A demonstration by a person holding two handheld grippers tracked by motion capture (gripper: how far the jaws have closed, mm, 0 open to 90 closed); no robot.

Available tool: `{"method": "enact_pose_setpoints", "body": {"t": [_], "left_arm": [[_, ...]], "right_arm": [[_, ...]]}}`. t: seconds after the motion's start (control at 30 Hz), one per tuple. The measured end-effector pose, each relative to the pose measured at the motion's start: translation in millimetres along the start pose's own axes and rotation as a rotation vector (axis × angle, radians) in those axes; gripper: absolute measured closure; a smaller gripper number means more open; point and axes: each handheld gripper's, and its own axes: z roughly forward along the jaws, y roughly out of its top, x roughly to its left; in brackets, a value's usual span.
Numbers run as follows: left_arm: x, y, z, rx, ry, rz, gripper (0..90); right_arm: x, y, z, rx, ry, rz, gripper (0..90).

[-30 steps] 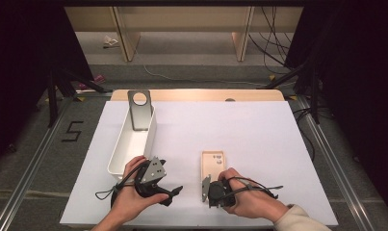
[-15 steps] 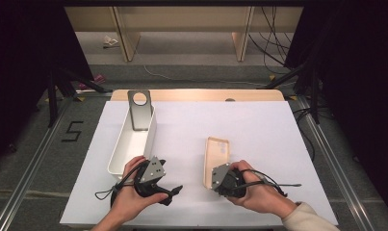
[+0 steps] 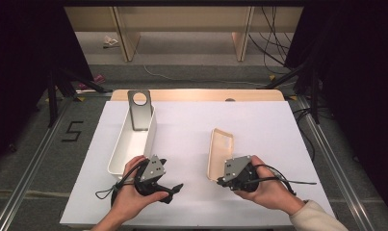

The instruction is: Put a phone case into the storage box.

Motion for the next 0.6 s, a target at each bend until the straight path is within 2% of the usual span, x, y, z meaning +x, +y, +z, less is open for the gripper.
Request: {"method": "enact_pose_setpoints", "body": {"t": [0.2,0.37,0.43,0.5,0.6], "left_arm": [[3.2,14.9,3.2,-0.004,0.000,-0.045,9.7],[8.4,36.8,7.2,0.002,-0.010,-0.065,11.8],[10.5,46.0,9.5,-0.007,-0.002,-0.074,12.4],[13.3,55.4,12.8,-0.009,0.006,-0.092,14.3],[18.5,68.8,20.5,-0.010,-0.012,-0.122,15.2]], "right_arm": [[1.8,1.1,0.1,-0.027,-0.001,-0.009,87.9],[4.6,2.9,1.9,-0.033,0.002,-0.016,87.9],[5.9,3.7,2.7,-0.036,0.006,-0.024,87.9],[7.8,4.9,3.3,-0.036,0.006,-0.029,87.9],[9.9,6.3,4.0,-0.036,0.009,-0.035,87.9]]}}
